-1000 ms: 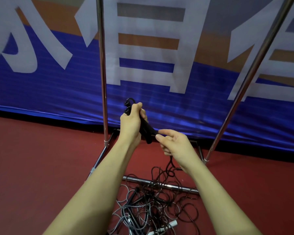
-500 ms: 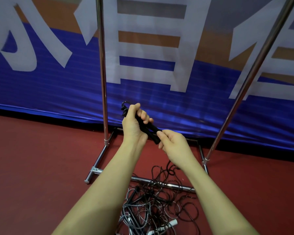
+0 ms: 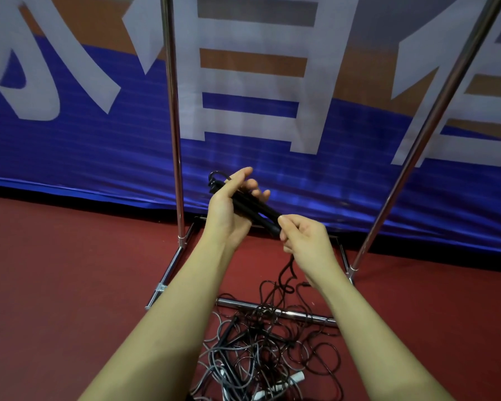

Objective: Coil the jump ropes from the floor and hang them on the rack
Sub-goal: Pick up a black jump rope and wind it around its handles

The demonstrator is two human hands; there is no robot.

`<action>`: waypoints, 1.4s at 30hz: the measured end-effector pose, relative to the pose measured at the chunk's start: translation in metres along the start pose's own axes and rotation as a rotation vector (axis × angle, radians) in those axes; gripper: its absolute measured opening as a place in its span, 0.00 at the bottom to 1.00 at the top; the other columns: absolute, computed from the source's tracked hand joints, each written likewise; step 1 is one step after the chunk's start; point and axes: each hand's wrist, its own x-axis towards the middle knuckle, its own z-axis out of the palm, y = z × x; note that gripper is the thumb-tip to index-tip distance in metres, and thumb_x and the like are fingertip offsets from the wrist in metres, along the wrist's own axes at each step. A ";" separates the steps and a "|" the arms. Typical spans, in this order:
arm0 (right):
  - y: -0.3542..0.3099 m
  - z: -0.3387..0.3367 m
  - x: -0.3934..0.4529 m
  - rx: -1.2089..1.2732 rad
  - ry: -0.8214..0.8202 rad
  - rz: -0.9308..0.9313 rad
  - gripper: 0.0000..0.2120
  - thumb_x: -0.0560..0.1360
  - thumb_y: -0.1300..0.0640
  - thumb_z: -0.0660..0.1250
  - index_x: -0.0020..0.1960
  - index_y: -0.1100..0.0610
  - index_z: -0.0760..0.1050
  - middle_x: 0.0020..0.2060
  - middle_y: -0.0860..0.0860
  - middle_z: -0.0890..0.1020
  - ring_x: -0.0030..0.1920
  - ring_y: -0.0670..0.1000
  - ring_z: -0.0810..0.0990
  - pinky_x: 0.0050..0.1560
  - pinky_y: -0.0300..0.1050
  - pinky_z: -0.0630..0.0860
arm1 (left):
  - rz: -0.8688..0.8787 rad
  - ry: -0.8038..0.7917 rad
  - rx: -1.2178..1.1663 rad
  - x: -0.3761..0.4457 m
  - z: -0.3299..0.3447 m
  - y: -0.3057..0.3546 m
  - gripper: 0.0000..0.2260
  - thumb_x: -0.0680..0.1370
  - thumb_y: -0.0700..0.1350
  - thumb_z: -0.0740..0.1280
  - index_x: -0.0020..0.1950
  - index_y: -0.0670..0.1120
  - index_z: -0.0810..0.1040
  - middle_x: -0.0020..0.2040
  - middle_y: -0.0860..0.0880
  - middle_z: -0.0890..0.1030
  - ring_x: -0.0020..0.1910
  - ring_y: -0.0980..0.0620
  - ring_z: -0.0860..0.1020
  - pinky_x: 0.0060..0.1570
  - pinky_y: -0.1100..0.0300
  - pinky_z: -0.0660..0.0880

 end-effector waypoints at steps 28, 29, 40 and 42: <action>0.010 0.015 -0.005 -0.159 -0.060 0.022 0.17 0.81 0.57 0.56 0.41 0.66 0.74 0.26 0.49 0.75 0.24 0.44 0.65 0.35 0.47 0.66 | 0.013 0.049 -0.176 -0.001 -0.009 0.007 0.21 0.73 0.55 0.53 0.25 0.44 0.68 0.21 0.50 0.60 0.22 0.51 0.59 0.31 0.59 0.64; 0.009 0.015 -0.005 -0.135 -0.053 0.036 0.16 0.81 0.57 0.56 0.42 0.67 0.74 0.25 0.49 0.74 0.23 0.43 0.65 0.35 0.46 0.66 | 0.017 0.048 -0.171 -0.001 -0.010 0.006 0.20 0.73 0.55 0.53 0.26 0.44 0.68 0.21 0.49 0.60 0.22 0.51 0.59 0.32 0.59 0.64; -0.005 0.011 -0.009 0.032 -0.157 0.124 0.16 0.82 0.56 0.57 0.38 0.61 0.72 0.24 0.49 0.73 0.21 0.42 0.61 0.27 0.36 0.61 | 0.052 0.064 -0.171 0.001 -0.015 0.008 0.23 0.73 0.55 0.50 0.21 0.46 0.61 0.19 0.50 0.57 0.19 0.52 0.56 0.27 0.62 0.58; -0.009 0.011 -0.007 -0.030 -0.164 0.133 0.20 0.82 0.50 0.54 0.42 0.63 0.73 0.26 0.53 0.75 0.21 0.43 0.63 0.26 0.34 0.61 | 0.056 0.067 -0.173 0.000 -0.014 0.006 0.22 0.73 0.56 0.50 0.21 0.46 0.60 0.18 0.51 0.57 0.19 0.52 0.55 0.26 0.62 0.58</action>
